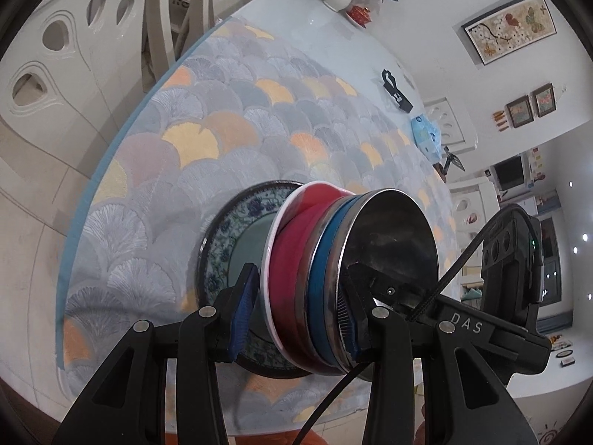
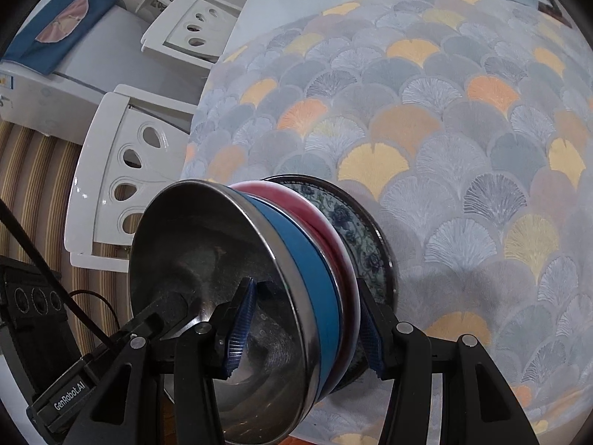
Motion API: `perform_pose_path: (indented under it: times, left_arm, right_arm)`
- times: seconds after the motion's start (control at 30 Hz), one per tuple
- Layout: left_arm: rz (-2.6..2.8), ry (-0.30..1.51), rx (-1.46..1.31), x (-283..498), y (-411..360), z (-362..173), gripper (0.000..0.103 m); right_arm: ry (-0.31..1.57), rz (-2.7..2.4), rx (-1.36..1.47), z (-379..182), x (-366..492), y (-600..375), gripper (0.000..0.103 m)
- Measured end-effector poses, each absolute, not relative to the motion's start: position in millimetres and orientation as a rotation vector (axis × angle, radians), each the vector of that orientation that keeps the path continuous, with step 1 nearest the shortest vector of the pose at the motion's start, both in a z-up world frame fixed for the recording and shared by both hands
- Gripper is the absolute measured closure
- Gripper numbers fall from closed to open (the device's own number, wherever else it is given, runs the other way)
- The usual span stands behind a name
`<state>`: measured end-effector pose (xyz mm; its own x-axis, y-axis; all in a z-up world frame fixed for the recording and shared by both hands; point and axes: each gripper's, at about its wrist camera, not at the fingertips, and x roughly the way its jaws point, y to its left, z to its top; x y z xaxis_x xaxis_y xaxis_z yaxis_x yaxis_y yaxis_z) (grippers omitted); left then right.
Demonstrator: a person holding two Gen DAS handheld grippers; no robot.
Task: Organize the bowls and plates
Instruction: 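Lower the bowl stack onto the stacked patterned plates with both grippers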
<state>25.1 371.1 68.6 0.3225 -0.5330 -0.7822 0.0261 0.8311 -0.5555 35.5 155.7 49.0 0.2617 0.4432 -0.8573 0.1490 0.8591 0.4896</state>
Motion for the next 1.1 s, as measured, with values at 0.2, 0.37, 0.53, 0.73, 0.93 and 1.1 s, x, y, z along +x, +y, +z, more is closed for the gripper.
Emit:
perform_pose_path:
  times: [0.2, 0.37, 0.53, 0.73, 0.93, 1.1]
  left_arm:
    - [-0.394, 1.189, -0.531, 26, 381, 70, 0.067]
    - [-0.375, 1.151, -0.468, 18, 388, 87, 0.063]
    - [-0.323, 1.085, -0.383, 1, 391, 111, 0.063]
    - [-0.305, 1.011, -0.257, -10, 381, 144, 0.063]
    - [-0.2, 0.91, -0.062, -18, 360, 170, 0.037]
    - [-0.16, 0.921, -0.033, -16, 352, 168, 0.034]
  right_arm:
    - [1.305, 0.235, 0.542, 51, 34, 157, 0.051]
    - [1.253, 0.258, 0.574, 69, 24, 141, 0.049]
    - [1.157, 0.247, 0.542, 109, 12, 130, 0.041]
    - [1.057, 0.218, 0.465, 150, -6, 135, 0.041]
    - [1.055, 0.065, 0.274, 160, -23, 161, 0.037]
    - [1.076, 0.045, 0.195, 151, -30, 176, 0.037]
